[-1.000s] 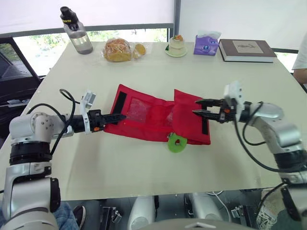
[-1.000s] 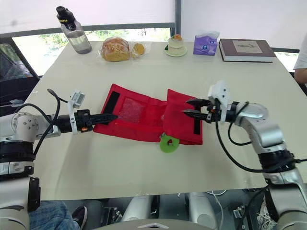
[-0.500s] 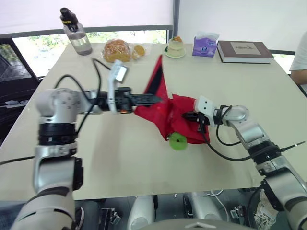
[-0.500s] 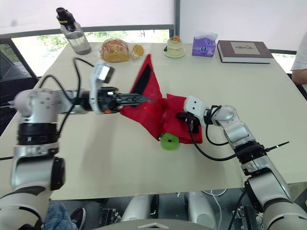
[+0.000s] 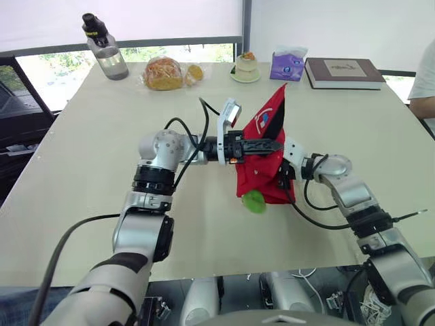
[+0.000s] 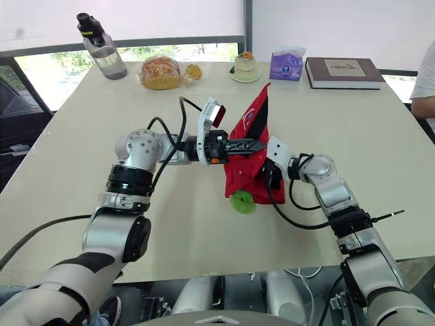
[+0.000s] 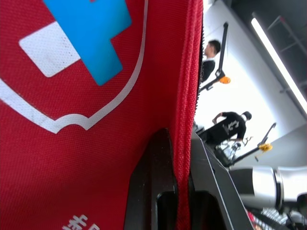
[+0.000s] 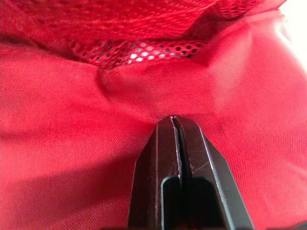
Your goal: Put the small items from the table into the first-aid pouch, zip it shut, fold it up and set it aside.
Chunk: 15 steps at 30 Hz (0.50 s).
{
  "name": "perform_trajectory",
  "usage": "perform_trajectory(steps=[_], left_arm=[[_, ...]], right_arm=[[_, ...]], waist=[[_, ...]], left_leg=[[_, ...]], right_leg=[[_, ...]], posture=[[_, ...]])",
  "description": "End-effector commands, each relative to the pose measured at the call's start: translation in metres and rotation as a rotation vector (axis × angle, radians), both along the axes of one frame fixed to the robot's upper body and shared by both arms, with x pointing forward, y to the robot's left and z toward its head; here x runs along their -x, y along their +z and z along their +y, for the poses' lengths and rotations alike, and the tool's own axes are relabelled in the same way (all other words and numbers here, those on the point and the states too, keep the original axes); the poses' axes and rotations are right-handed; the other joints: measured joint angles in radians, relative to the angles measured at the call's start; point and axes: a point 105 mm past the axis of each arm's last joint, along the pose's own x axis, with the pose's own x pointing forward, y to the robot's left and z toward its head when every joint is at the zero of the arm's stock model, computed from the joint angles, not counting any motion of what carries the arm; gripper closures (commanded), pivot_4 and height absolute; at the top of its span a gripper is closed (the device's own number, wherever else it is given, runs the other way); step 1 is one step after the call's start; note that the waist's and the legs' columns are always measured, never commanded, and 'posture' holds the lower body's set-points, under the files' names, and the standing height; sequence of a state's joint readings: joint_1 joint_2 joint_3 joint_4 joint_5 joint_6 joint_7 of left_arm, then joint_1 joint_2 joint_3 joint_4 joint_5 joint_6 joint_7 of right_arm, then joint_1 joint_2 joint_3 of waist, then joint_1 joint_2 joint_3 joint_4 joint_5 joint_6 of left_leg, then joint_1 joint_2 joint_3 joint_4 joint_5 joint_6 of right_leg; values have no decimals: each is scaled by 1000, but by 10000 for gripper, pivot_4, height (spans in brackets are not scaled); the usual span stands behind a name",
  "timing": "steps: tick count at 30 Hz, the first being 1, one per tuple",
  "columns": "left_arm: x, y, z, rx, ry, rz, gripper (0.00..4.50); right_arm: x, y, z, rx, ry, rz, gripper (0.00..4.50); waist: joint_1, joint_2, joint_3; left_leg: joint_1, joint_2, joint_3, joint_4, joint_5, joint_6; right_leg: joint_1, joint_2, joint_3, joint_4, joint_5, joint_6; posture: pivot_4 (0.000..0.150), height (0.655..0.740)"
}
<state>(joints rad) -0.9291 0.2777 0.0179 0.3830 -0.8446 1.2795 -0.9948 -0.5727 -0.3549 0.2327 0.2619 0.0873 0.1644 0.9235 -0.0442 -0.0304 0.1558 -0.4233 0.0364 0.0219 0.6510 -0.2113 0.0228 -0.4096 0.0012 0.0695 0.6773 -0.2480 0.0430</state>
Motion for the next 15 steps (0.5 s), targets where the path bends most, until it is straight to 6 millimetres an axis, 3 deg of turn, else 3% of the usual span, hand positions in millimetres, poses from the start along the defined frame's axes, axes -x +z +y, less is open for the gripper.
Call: perform_trajectory(steps=[1,3,10,15], left_arm=[[4,4,-3,18,-22,-33,45000],[3,2,0,-1,-6,-53,45000],[3,-6,-1,8,5,-26,45000],[-1,-20,-8,-40,29,15,45000]], right_arm=[[16,33,6,-247,25,-24,44454],[26,47,-7,-321,35,-54,44454],[43,61,-68,-329,-36,-105,44454],[54,48,-117,-258,-92,-83,44454]], waist=[[-1,2,1],[1,4,3],[10,7,5],[13,7,5]], left_leg=[[-1,0,0,0,0,0],[-4,0,-1,0,0,0],[-8,-1,-2,2,0,0],[-8,-4,-1,2,0,0]], right_leg=[[-1,0,0,0,0,0],[-4,0,0,0,0,0],[-5,-3,-1,-1,0,1],[-4,-3,-2,-3,-1,3]], posture=[[1500,7400],[1500,7400],[1500,7400],[1500,7400]])
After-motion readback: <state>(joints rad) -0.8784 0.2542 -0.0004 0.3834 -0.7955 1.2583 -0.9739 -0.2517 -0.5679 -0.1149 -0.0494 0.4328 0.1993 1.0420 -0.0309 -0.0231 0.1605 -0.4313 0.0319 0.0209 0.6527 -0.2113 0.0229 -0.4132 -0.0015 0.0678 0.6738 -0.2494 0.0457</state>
